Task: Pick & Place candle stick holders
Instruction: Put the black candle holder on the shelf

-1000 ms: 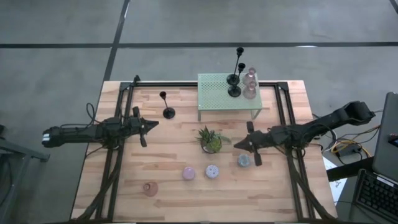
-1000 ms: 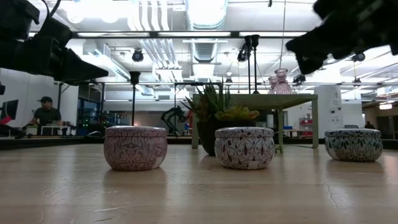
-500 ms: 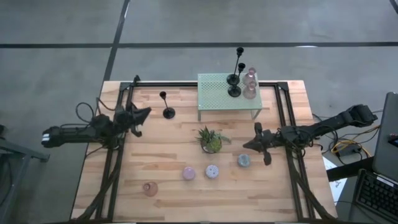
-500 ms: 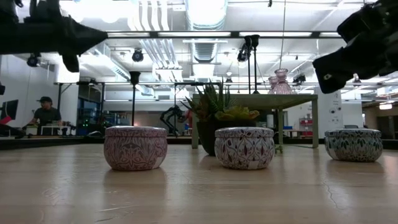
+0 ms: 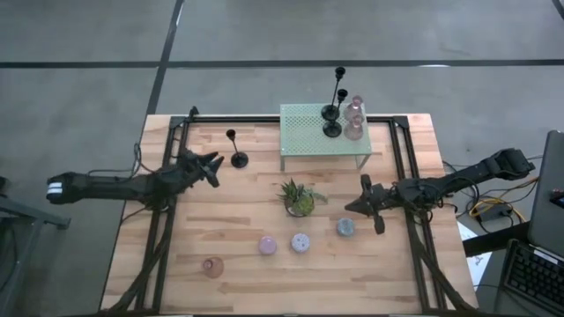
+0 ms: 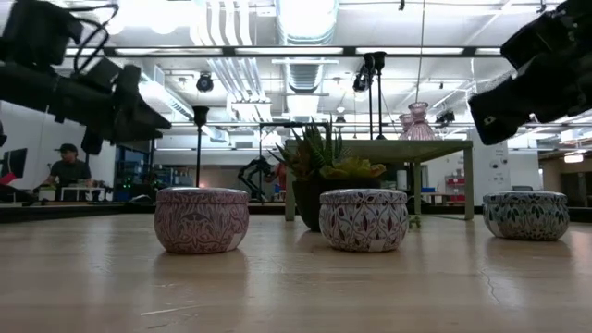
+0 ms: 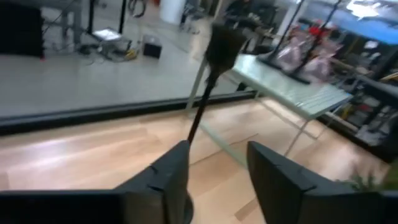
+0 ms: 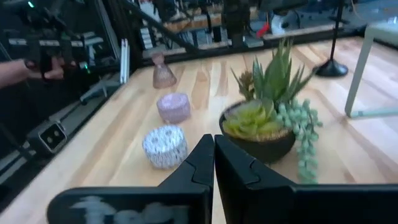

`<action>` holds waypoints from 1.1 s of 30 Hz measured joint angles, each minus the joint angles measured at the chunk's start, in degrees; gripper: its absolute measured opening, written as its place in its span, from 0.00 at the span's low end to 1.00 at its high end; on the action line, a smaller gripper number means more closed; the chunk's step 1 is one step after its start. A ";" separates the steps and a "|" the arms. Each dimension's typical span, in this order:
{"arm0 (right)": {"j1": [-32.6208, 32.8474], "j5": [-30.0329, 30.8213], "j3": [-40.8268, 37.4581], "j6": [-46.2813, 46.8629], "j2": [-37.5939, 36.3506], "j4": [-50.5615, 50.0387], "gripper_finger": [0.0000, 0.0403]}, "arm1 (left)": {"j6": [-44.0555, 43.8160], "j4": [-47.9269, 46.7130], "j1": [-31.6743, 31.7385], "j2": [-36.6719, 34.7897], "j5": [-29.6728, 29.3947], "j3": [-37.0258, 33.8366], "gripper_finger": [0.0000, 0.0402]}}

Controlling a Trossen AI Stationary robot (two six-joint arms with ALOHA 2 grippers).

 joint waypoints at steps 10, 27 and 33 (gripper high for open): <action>0.00 0.02 0.01 -0.67 0.66 -3.43 0.02 | 5.26 14.78 3.58 18.92 0.88 2.47 0.62; 0.00 0.09 0.02 -0.84 0.77 -3.32 0.02 | 4.90 14.54 6.27 39.57 -7.94 16.33 0.60; 0.00 0.09 0.02 -0.80 0.77 -3.32 0.02 | 4.52 14.51 6.27 41.87 -12.64 19.72 0.42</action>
